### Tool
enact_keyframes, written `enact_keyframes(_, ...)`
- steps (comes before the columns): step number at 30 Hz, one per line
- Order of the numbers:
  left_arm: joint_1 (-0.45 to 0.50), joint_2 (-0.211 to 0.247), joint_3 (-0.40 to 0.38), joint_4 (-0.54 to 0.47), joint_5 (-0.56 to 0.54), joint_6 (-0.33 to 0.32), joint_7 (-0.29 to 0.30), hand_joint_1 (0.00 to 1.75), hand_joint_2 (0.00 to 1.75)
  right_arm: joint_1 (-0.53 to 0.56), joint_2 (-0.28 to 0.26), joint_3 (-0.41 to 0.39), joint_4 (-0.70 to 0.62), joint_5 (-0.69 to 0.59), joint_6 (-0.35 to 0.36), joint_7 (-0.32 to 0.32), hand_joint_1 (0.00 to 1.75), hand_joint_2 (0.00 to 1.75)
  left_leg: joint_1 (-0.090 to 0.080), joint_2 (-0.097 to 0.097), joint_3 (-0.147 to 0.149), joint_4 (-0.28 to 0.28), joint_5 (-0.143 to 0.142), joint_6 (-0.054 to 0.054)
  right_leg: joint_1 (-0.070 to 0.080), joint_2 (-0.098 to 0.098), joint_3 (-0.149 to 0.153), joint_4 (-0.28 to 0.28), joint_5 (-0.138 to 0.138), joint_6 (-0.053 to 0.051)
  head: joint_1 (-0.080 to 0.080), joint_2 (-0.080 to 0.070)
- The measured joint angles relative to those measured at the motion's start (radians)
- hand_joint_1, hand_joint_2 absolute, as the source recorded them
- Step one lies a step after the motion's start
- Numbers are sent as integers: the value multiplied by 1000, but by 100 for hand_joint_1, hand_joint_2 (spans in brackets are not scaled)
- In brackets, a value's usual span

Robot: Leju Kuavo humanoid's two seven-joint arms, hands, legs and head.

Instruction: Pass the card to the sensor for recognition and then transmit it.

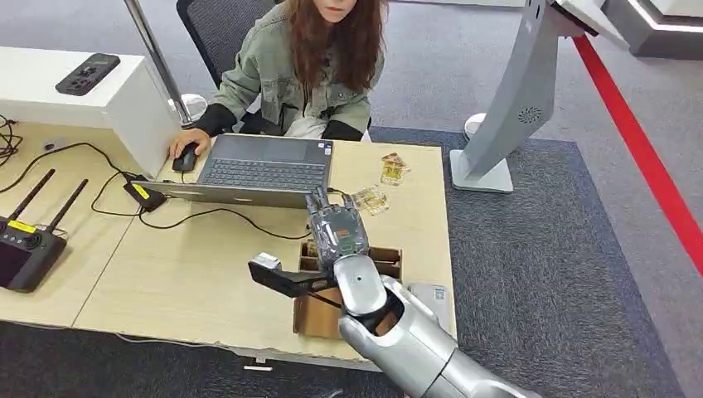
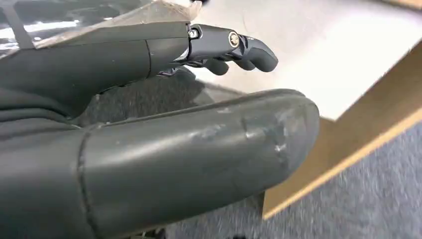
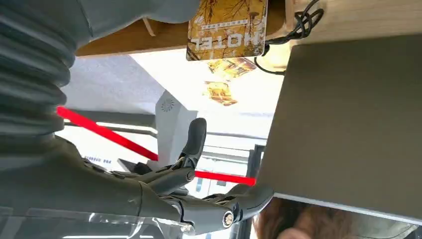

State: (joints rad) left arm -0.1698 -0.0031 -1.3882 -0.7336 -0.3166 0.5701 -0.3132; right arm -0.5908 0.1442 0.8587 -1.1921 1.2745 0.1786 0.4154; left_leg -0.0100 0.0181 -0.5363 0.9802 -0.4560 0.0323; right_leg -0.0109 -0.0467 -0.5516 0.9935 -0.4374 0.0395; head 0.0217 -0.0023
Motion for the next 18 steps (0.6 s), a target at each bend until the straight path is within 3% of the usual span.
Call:
enact_keyframes(2, 0, 0, 0, 0, 0, 0, 0, 0, 0, 0, 0, 0, 0, 0, 0, 0, 0, 175, 0, 0, 0, 0, 0, 0, 0, 0, 0, 0, 0, 0, 0, 0)
enact_keyframes(5, 1, 15, 19, -33, -2, -112, 1, 0, 0, -4, 2, 2, 2, 0, 0, 0, 0, 175, 0, 0, 0, 0, 0, 0, 0, 0, 0, 0, 0, 0, 0, 0)
enact_keyframes(7, 1, 18, 22, -38, -2, -132, 1, 0, 0, -4, 2, 2, 5, 0, 0, 0, 0, 175, 0, 0, 0, 0, 0, 0, 0, 0, 0, 0, 0, 0, 0, 0)
enact_keyframes(13, 5, 24, 27, -48, -8, -134, 7, 0, 0, -6, 2, 3, 6, 0, 0, 0, 0, 175, 0, 0, 0, 0, 0, -1, 0, 0, 0, 0, 0, 0, 0, 0)
enact_keyframes(18, 11, 43, 42, -85, -118, -134, 63, 0, 0, -13, 2, 3, 6, 0, 14, 6, 0, 175, 0, 0, 0, 0, 1, -1, 0, 0, 0, 0, 1, -1, 0, 0)
